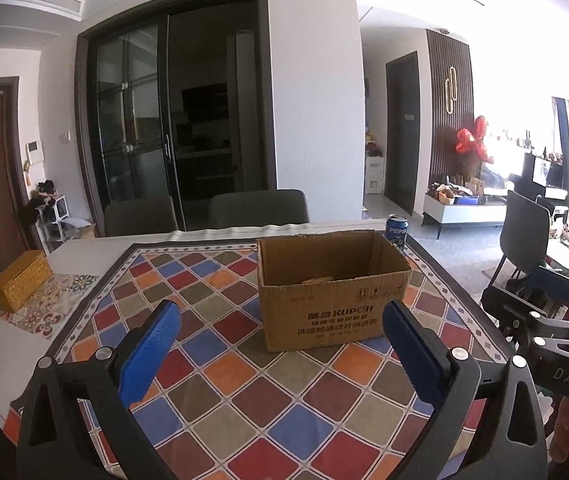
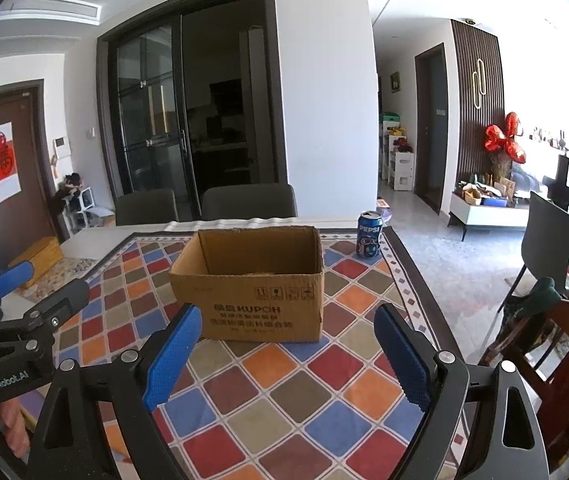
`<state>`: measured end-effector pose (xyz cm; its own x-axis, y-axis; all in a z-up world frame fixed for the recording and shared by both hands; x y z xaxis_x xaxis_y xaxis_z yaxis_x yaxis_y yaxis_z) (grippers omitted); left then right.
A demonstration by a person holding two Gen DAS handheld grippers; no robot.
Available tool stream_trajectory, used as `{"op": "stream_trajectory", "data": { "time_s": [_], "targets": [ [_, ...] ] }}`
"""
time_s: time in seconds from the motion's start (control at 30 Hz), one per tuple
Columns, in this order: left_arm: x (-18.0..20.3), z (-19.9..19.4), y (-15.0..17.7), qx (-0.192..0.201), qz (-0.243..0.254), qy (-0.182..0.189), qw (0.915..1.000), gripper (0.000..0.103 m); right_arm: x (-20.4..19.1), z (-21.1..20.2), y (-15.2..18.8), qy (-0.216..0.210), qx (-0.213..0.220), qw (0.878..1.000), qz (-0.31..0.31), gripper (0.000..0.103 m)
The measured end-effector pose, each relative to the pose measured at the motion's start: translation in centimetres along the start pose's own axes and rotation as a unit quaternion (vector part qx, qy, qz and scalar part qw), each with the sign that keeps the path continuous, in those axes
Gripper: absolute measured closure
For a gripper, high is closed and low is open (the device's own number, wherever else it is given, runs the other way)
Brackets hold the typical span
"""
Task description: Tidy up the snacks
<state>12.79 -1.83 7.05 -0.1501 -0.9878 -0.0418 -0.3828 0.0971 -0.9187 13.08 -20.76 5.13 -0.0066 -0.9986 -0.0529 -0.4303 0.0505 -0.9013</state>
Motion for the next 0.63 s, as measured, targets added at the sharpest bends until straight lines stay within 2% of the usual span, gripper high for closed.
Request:
{"op": "stream_trajectory", "data": {
  "time_s": [0.63],
  "targets": [
    [-0.28,0.37,0.64,0.000,-0.008,0.000,1.0000,0.000,-0.09,0.37,-0.06,0.002,-0.008,1.000,-0.003,0.014]
  ]
}}
Point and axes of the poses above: each gripper's, at about its wrist camera, not at the fingertips, and z roughly the way its jaws point, x to its right, y to its underside, the point moved 5 cm from there along z, roughly the way its jaws point, and after that the axes turned 2 degrees about x, right-handed, at the moved point
